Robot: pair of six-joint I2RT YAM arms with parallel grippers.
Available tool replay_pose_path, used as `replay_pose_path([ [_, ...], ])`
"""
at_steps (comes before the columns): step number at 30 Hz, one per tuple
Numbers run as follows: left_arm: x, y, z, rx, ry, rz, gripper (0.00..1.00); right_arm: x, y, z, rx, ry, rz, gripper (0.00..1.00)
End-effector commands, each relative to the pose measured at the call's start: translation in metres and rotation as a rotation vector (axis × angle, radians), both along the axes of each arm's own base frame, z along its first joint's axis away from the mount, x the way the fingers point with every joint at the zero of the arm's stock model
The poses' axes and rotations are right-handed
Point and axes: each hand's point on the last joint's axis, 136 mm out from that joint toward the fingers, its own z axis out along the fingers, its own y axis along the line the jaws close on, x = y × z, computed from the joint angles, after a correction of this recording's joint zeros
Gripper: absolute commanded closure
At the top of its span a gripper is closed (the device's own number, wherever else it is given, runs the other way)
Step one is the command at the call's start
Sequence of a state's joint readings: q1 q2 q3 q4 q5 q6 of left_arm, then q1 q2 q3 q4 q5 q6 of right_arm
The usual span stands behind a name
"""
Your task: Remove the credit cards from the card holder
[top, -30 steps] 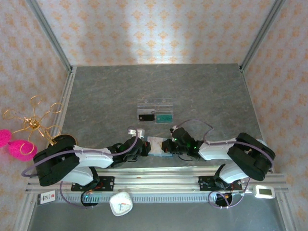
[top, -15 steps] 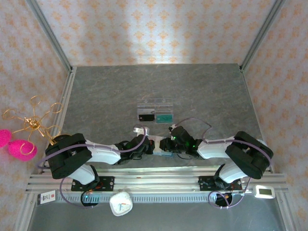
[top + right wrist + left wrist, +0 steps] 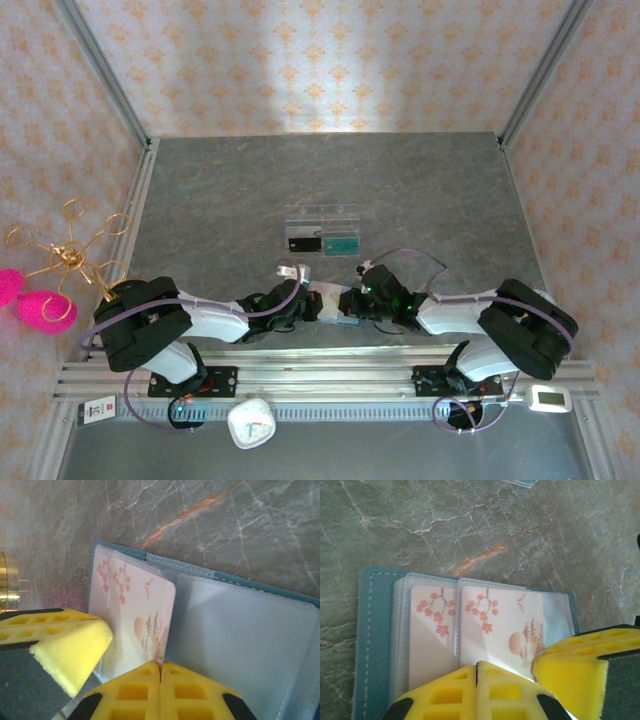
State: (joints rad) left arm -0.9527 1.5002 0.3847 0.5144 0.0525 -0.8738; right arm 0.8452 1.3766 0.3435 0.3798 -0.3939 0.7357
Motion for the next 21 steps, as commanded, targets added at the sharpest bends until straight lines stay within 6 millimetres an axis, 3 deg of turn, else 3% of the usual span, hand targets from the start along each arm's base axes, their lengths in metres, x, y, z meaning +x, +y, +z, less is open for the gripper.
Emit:
replay_pose_path([
  [1, -0.012, 0.028, -0.026, 0.094, 0.064, 0.026, 1.0, -0.003, -0.022, -0.014, -0.081, 0.013, -0.033, 1.0],
  [9, -0.008, 0.031, 0.0, 0.055, -0.001, 0.047, 1.0, -0.005, -0.015, -0.017, -0.072, 0.02, 0.008, 1.0],
  [15, 0.0, -0.003, 0.035, 0.015, -0.082, -0.011, 1.0, -0.005, -0.005, -0.012, -0.072, 0.0, 0.074, 1.0],
  [17, 0.003, -0.01, 0.033, 0.019, -0.082, -0.02, 1.0, -0.003, -0.004, -0.01, -0.076, -0.009, 0.083, 1.0],
  [21, 0.008, -0.008, 0.013, 0.081, -0.055, 0.003, 1.0, -0.003, -0.004, -0.01, -0.084, -0.006, 0.085, 1.0],
])
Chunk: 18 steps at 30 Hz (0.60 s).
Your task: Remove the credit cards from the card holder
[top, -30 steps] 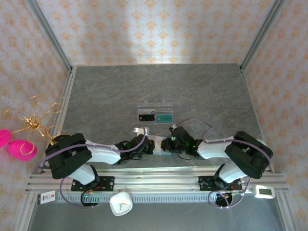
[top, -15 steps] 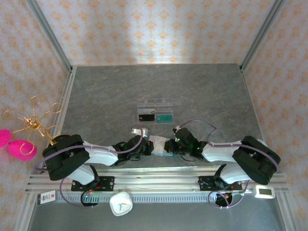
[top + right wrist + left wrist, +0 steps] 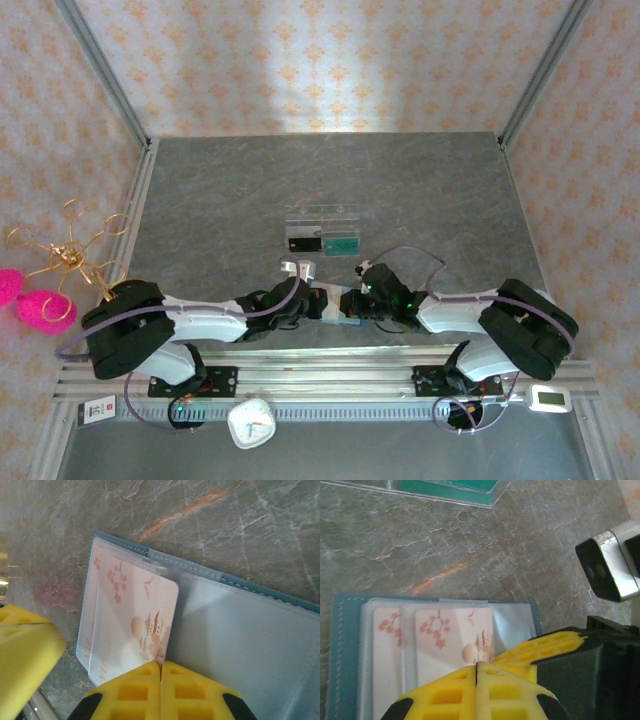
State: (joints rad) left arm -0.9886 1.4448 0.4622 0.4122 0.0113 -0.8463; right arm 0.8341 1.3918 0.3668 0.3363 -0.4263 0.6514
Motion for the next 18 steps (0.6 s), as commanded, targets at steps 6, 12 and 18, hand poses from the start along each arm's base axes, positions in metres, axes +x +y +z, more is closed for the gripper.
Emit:
replay_pose_path([
  [6, 0.008, 0.035, -0.038, 0.133, 0.036, 0.103, 1.0, -0.004, -0.013, -0.003, -0.067, 0.011, 0.001, 1.0],
  [12, 0.005, 0.039, -0.046, 0.151, 0.055, 0.094, 1.0, -0.011, -0.022, -0.009, -0.104, 0.034, 0.002, 1.0],
  [18, -0.004, 0.046, -0.054, 0.14, 0.08, 0.095, 1.0, -0.01, -0.028, -0.011, -0.117, 0.04, -0.003, 1.0],
])
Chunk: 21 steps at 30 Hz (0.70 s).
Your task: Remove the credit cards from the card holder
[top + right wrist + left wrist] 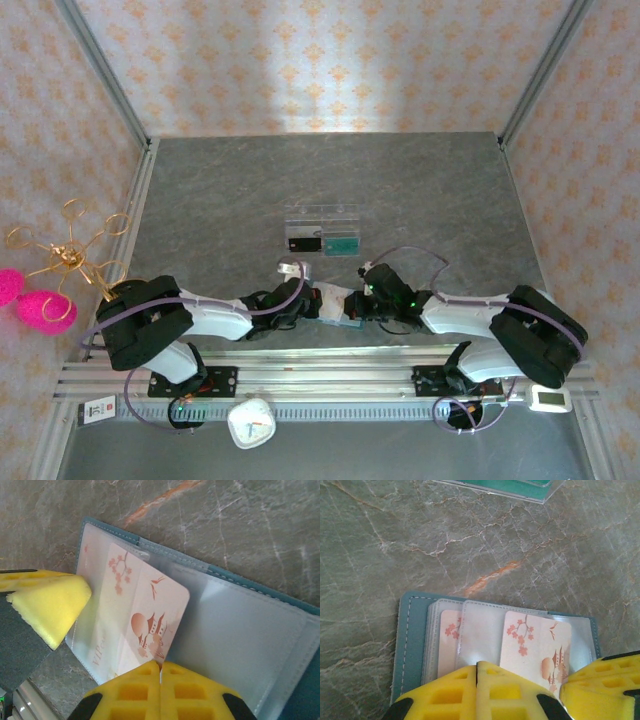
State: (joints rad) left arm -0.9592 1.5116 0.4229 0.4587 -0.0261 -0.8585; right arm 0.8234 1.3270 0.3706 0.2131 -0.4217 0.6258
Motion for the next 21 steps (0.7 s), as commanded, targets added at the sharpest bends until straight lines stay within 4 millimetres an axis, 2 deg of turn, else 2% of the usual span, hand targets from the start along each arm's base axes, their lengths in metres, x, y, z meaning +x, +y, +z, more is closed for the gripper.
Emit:
replay_pose_path([
  [1, -0.012, 0.026, -0.021, 0.069, 0.05, 0.026, 1.0, -0.003, -0.013, -0.009, -0.055, 0.017, -0.004, 1.0],
  [6, -0.005, 0.01, 0.023, -0.017, -0.054, -0.006, 1.0, 0.001, -0.005, -0.005, -0.028, 0.003, 0.003, 1.0],
  [8, -0.002, -0.001, 0.032, -0.03, -0.076, -0.027, 1.0, 0.002, -0.003, -0.005, -0.027, 0.001, 0.009, 1.0],
  [11, 0.001, -0.013, 0.026, -0.028, -0.069, -0.053, 1.0, 0.003, -0.002, -0.004, -0.025, 0.003, 0.011, 1.0],
  [16, 0.003, -0.015, 0.01, -0.008, -0.044, -0.052, 1.0, 0.003, 0.0, -0.004, -0.023, 0.003, 0.015, 1.0],
  [21, 0.001, -0.018, 0.012, -0.024, -0.05, -0.066, 1.0, 0.004, 0.001, -0.005, -0.021, 0.007, 0.018, 1.0],
])
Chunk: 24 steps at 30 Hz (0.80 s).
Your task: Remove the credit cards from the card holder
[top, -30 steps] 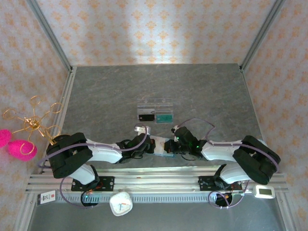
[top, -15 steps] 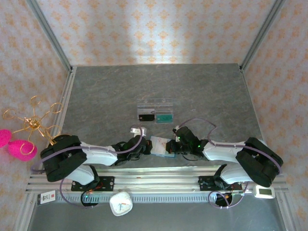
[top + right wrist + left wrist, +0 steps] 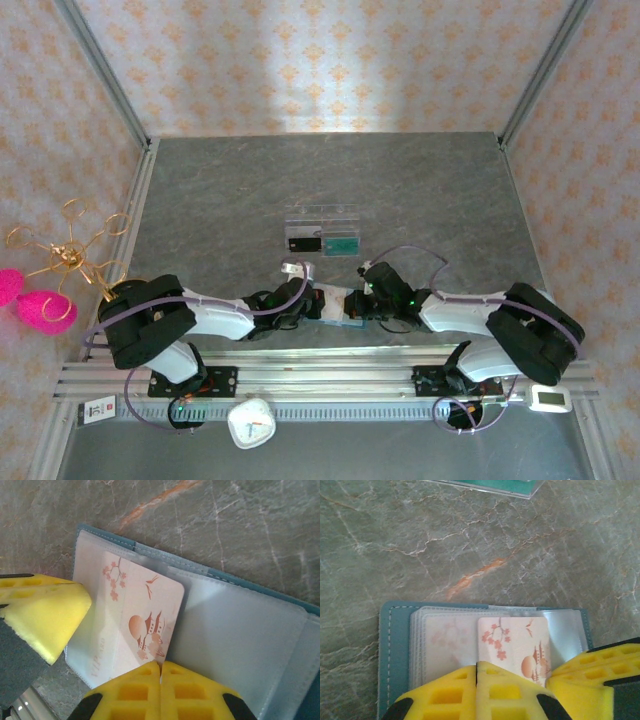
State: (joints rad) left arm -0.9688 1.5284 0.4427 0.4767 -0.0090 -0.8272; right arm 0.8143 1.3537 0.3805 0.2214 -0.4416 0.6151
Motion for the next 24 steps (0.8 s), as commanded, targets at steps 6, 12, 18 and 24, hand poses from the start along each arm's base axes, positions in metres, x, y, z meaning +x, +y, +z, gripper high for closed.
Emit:
replay_pose_path([
  [6, -0.001, -0.006, 0.003, 0.001, -0.019, -0.028, 0.95, 0.004, 0.001, -0.004, -0.022, -0.004, 0.005, 1.0],
  [12, -0.006, 0.002, -0.025, 0.093, 0.057, -0.02, 1.0, 0.005, 0.002, -0.003, -0.011, 0.001, -0.005, 1.0],
  [18, -0.019, 0.014, -0.042, 0.153, 0.111, -0.04, 1.0, 0.009, 0.001, -0.001, 0.041, 0.016, -0.049, 0.76],
  [24, -0.029, 0.023, -0.051, 0.176, 0.144, -0.048, 1.0, 0.01, 0.005, 0.0, 0.085, 0.029, -0.05, 0.74],
])
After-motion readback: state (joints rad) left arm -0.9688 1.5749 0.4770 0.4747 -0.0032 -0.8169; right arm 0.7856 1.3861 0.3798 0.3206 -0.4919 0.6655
